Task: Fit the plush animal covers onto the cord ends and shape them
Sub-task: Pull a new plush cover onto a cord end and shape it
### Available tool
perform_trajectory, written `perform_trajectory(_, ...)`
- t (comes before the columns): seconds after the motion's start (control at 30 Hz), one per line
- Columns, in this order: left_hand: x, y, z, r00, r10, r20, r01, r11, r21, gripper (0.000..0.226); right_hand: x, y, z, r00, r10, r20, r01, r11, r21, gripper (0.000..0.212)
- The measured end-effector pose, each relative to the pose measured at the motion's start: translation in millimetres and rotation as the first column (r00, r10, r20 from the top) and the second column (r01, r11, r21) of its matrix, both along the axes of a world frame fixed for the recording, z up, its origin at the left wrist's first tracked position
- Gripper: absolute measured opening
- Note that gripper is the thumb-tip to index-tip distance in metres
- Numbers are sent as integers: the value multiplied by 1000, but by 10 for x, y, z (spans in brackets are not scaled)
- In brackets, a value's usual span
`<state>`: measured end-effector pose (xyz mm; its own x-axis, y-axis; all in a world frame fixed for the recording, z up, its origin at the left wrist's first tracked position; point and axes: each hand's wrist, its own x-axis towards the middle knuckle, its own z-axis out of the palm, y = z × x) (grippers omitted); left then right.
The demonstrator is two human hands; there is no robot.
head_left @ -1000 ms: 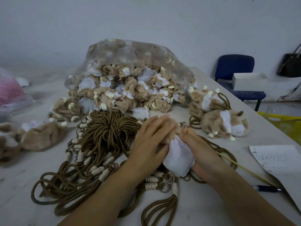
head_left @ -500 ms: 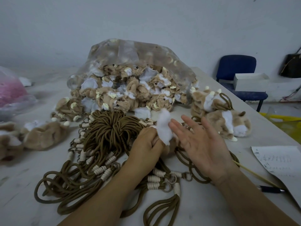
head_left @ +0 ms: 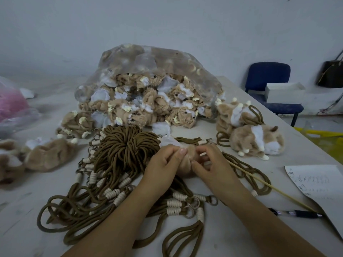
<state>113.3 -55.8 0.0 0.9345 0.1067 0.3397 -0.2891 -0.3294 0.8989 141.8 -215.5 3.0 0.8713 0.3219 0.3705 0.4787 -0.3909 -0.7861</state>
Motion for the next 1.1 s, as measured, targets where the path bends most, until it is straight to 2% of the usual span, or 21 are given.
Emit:
perform_trajectory(0.1,-31,-23,29,999,-48,-17,48,998,33,30,-5,18,-2,999,-15,39,15,1000,-18,14)
perform_trajectory(0.17,-51,-47,44,997,-63,-49,67,995,71,21,10,0,-15,995,-77,67,78,997,-15,10)
perform_trajectory(0.23,-55,-61,36,998,-45,-31,49,992,120,9,11,-19,-8,995,-94,-42,98,991,88,9)
perform_trajectory(0.3,-41,-42,34,1000,22,12,-24,987,159,3,-2,-32,3,982,-11,-188,56,971,233,15)
perform_trajectory(0.4,-3,8,30,993,118,10,-118,978,172,14,9,-34,0,934,147,-325,-7,918,396,17)
perform_trajectory(0.47,13,23,23,991,128,-27,-123,982,140,14,6,-19,18,915,177,-362,-6,904,428,13)
perform_trajectory(0.57,10,26,31,994,73,-81,-76,996,-38,15,6,-27,10,942,113,-317,6,936,352,13)
perform_trajectory(0.63,-12,30,58,995,0,-96,-17,985,-173,18,8,-39,0,950,138,-280,-20,921,389,10)
perform_trajectory(0.7,-40,25,74,992,-79,-100,53,969,-242,17,-4,-44,-8,949,171,-267,-54,917,395,7)
perform_trajectory(0.73,-49,15,74,988,-111,-105,81,964,-254,17,-14,-38,-1,960,151,-236,-65,939,339,6)
perform_trajectory(0.8,-65,-11,84,980,-152,-129,113,955,-273,29,-21,-27,-8,983,99,-155,-68,979,192,7)
perform_trajectory(0.93,-80,-36,117,977,-182,-108,150,955,-258,33,-15,-15,-33,994,33,-101,-23,995,95,7)
perform_trajectory(1.03,-80,-52,119,976,-175,-129,154,975,-159,23,-10,6,-46,999,-33,-39,32,999,-6,12)
perform_trajectory(1.1,-70,-63,105,978,-161,-134,156,987,-49,32,-1,5,-55,999,-37,-7,37,999,-19,18)
